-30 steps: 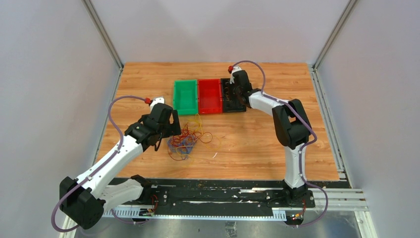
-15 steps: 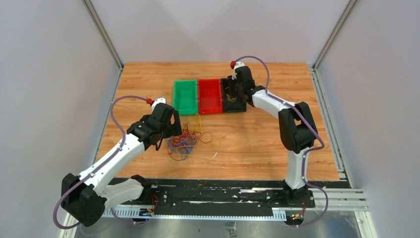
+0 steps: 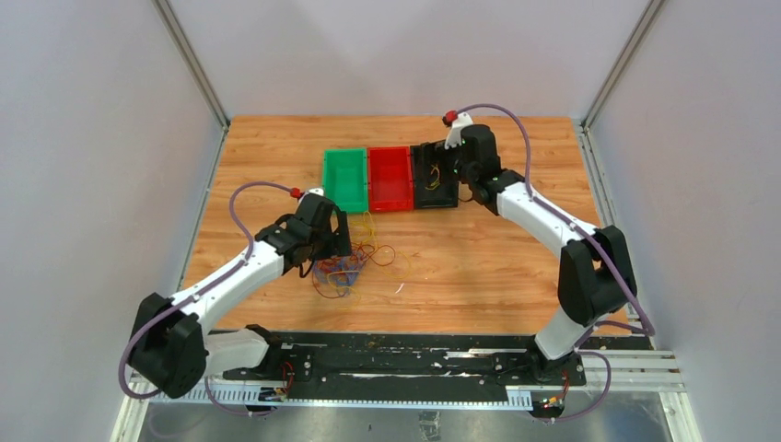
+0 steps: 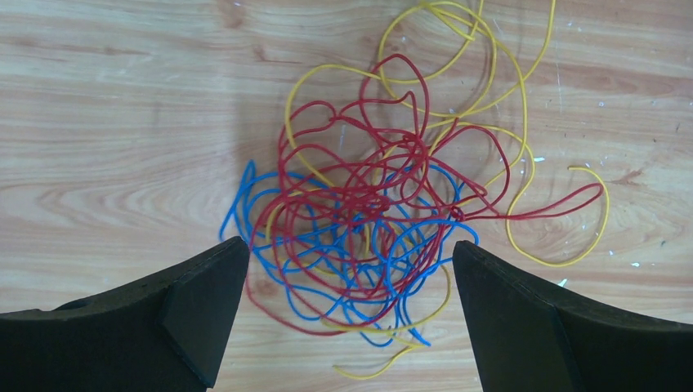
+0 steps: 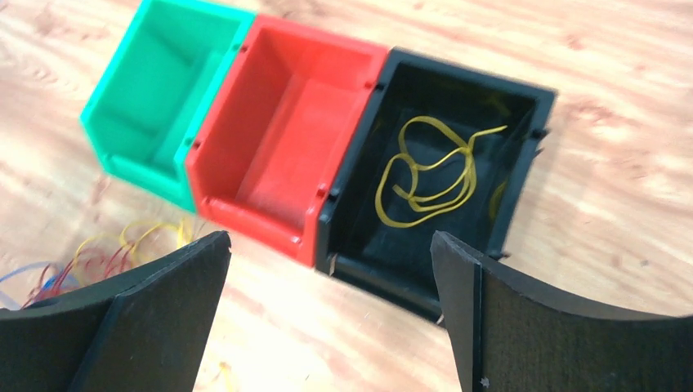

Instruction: Untangle the cables

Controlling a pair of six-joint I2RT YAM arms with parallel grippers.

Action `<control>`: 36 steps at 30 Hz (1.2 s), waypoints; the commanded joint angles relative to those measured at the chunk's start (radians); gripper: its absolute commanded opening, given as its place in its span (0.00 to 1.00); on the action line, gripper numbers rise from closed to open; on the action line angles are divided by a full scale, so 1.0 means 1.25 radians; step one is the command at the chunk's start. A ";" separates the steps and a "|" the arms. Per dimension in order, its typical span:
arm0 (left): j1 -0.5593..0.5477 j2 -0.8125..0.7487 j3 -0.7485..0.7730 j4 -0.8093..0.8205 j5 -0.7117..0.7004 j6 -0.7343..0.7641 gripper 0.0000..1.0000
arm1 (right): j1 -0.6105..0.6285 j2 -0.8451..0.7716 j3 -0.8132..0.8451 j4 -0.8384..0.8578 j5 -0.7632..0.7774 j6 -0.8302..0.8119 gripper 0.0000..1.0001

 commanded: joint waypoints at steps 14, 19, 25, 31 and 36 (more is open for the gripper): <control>0.001 0.281 -0.019 0.195 0.099 -0.010 0.61 | 0.169 0.054 -0.092 0.079 -0.132 0.088 0.91; 0.001 0.297 -0.007 0.206 0.122 0.028 0.16 | 0.183 0.092 -0.072 0.053 -0.105 0.070 0.89; 0.001 0.241 -0.016 0.218 0.159 0.105 0.00 | 0.195 0.155 -0.017 0.016 -0.061 0.052 0.84; 0.001 0.162 -0.052 0.261 0.264 0.167 0.00 | 0.211 0.187 -0.003 -0.005 -0.043 0.038 0.82; 0.000 0.112 -0.064 0.272 0.299 0.183 0.00 | 0.222 0.214 0.008 -0.008 -0.043 0.036 0.73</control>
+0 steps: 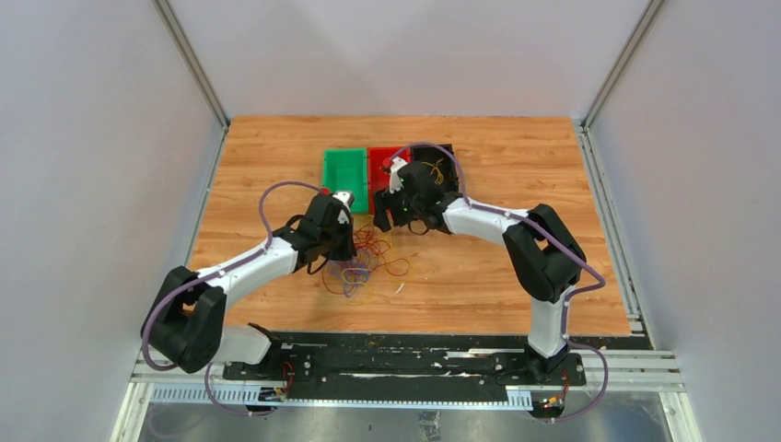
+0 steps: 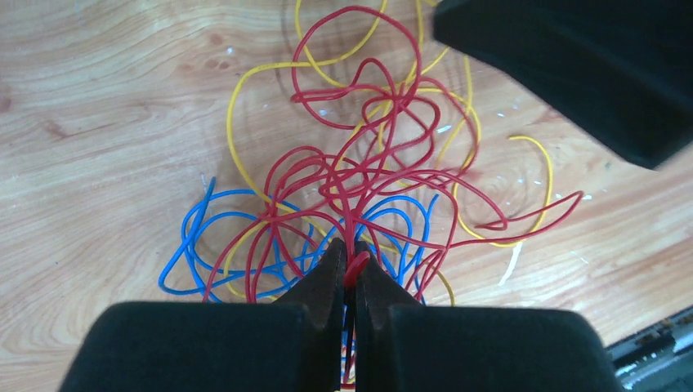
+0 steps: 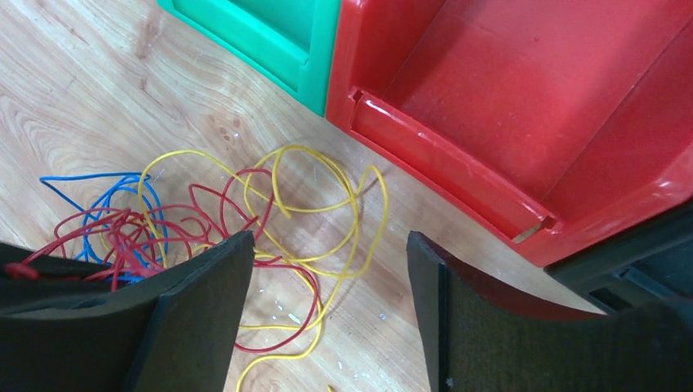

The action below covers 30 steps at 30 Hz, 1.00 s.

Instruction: Untangle the cables

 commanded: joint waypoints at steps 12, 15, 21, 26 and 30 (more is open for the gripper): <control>0.000 -0.083 -0.025 0.011 0.050 0.045 0.00 | 0.025 0.044 0.004 -0.044 0.071 -0.014 0.61; 0.000 -0.092 -0.028 0.010 0.055 0.046 0.00 | 0.024 0.058 0.008 -0.043 0.069 -0.020 0.58; 0.000 -0.097 -0.026 0.009 0.058 0.045 0.00 | 0.025 0.091 0.034 -0.040 0.079 -0.030 0.52; 0.000 -0.101 -0.021 -0.013 0.031 0.035 0.00 | 0.024 0.076 0.011 -0.020 0.098 -0.021 0.16; 0.001 -0.106 -0.019 -0.041 -0.035 0.013 0.00 | 0.024 0.024 -0.028 -0.006 0.173 -0.009 0.00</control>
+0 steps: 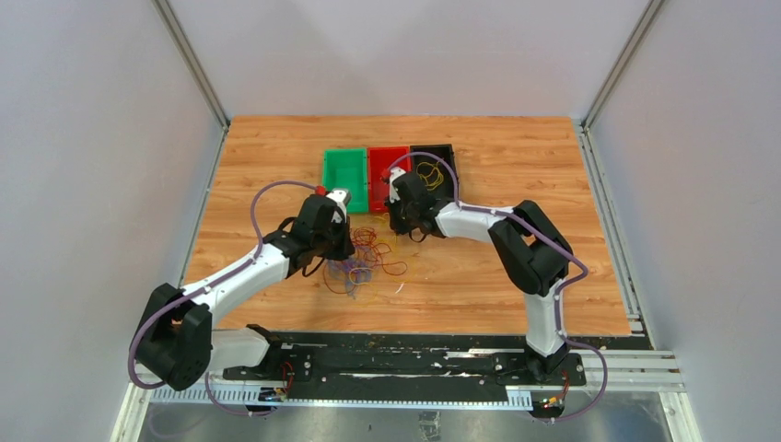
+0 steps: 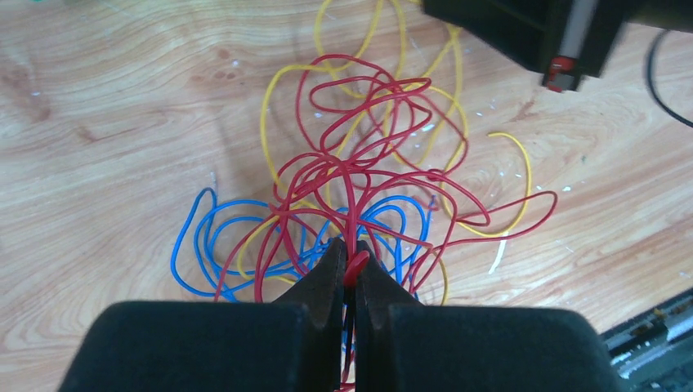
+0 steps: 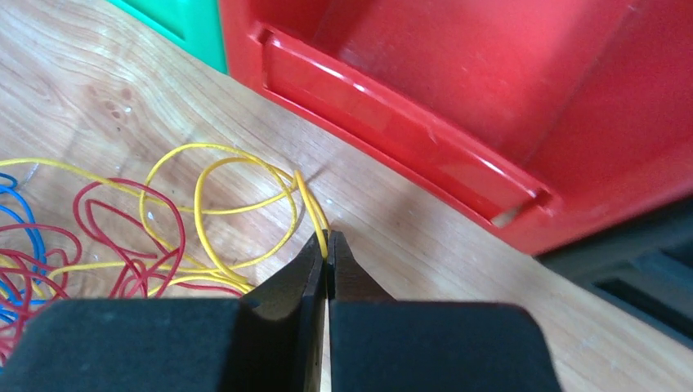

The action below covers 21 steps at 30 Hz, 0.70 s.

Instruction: Untangle the cables

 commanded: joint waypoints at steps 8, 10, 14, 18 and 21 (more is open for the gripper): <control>0.001 -0.006 0.008 -0.140 -0.261 -0.088 0.00 | 0.009 -0.171 -0.077 -0.073 0.280 -0.027 0.00; 0.003 -0.005 0.005 -0.152 -0.295 -0.101 0.00 | 0.004 -0.206 -0.091 -0.099 0.313 -0.042 0.00; 0.016 0.003 0.001 -0.177 -0.344 -0.117 0.00 | -0.034 -0.280 -0.125 -0.152 0.341 -0.042 0.00; 0.039 0.006 -0.010 -0.191 -0.367 -0.129 0.00 | -0.105 -0.375 -0.170 -0.201 0.379 -0.032 0.00; 0.053 -0.003 -0.019 -0.195 -0.376 -0.134 0.00 | -0.174 -0.466 -0.201 -0.238 0.411 -0.024 0.00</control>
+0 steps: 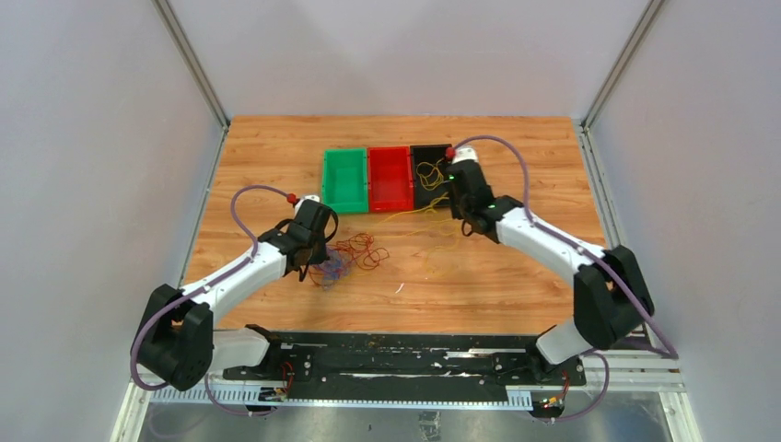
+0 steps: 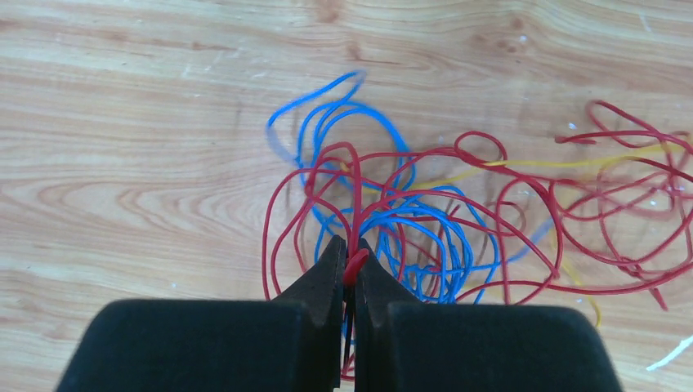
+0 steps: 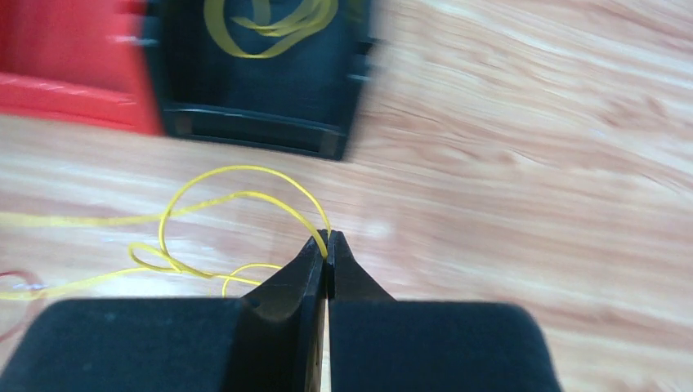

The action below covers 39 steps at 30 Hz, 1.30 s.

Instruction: Untangle the cables

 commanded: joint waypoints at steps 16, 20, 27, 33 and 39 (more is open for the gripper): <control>0.044 0.017 -0.030 -0.013 -0.064 -0.028 0.00 | -0.399 -0.424 -0.052 -0.133 0.167 -0.014 0.00; 0.047 0.019 -0.035 -0.006 -0.055 -0.021 0.00 | -0.495 -0.469 0.007 -0.154 0.097 -0.027 0.00; 0.047 0.021 -0.035 0.018 -0.005 0.003 0.00 | -0.507 -0.491 0.057 -0.145 -0.182 -0.041 0.00; 0.047 0.008 -0.048 0.087 0.169 0.039 0.00 | -0.506 -0.503 0.030 0.000 -0.609 0.043 0.00; 0.042 -0.046 -0.052 0.153 0.325 0.059 0.56 | -0.397 -0.472 0.035 0.120 -0.862 0.105 0.00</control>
